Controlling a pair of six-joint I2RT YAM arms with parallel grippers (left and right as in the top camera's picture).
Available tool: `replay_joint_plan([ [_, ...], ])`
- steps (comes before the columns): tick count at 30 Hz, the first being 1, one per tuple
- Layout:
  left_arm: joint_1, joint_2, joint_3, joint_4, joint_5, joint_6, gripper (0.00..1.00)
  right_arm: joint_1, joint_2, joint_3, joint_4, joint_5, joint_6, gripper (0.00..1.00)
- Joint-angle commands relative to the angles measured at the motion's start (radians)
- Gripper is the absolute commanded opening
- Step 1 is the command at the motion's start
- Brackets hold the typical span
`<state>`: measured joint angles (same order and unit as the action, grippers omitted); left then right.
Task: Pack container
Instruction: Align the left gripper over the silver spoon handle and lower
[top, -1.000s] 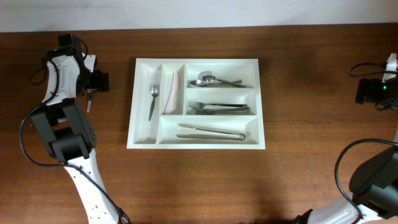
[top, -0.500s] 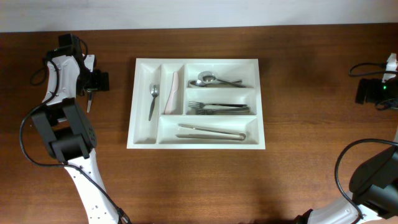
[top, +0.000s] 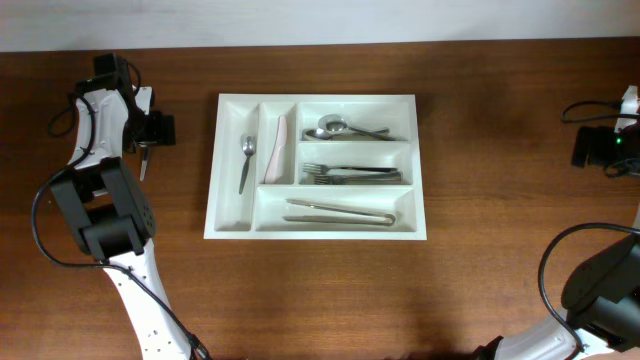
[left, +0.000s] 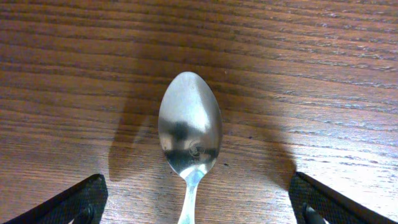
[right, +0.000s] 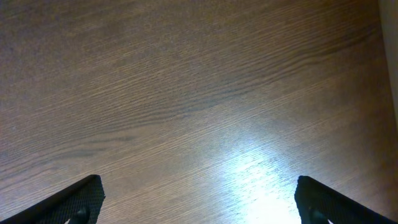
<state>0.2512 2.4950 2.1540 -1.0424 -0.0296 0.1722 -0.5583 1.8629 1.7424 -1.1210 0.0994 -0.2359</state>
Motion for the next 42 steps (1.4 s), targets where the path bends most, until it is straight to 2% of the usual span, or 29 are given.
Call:
replay_joint_plan([
  [1, 0.010, 0.009, -0.007, 0.002, 0.011, 0.039, 0.95, 0.002, -0.002, -0.002, 0.000, 0.005, 0.005, 0.99],
  [3, 0.011, 0.009, -0.007, 0.002, 0.011, 0.039, 0.89, 0.002, -0.002, -0.002, 0.000, 0.005, 0.005, 0.99],
  [22, 0.018, 0.030, -0.008, 0.000, 0.008, 0.047, 0.89, 0.002, -0.002, -0.002, 0.000, 0.005, 0.005, 0.98],
  [23, 0.018, 0.030, -0.008, 0.002, 0.008, 0.046, 0.83, 0.002, -0.002, -0.002, 0.000, 0.005, 0.005, 0.99],
  [25, 0.018, 0.030, -0.008, 0.003, 0.008, 0.046, 0.80, 0.002, -0.002, -0.002, 0.000, 0.005, 0.005, 0.99],
  [42, 0.023, 0.031, -0.008, 0.019, 0.016, 0.023, 0.80, 0.002, -0.002, -0.002, 0.000, 0.005, 0.005, 0.99],
])
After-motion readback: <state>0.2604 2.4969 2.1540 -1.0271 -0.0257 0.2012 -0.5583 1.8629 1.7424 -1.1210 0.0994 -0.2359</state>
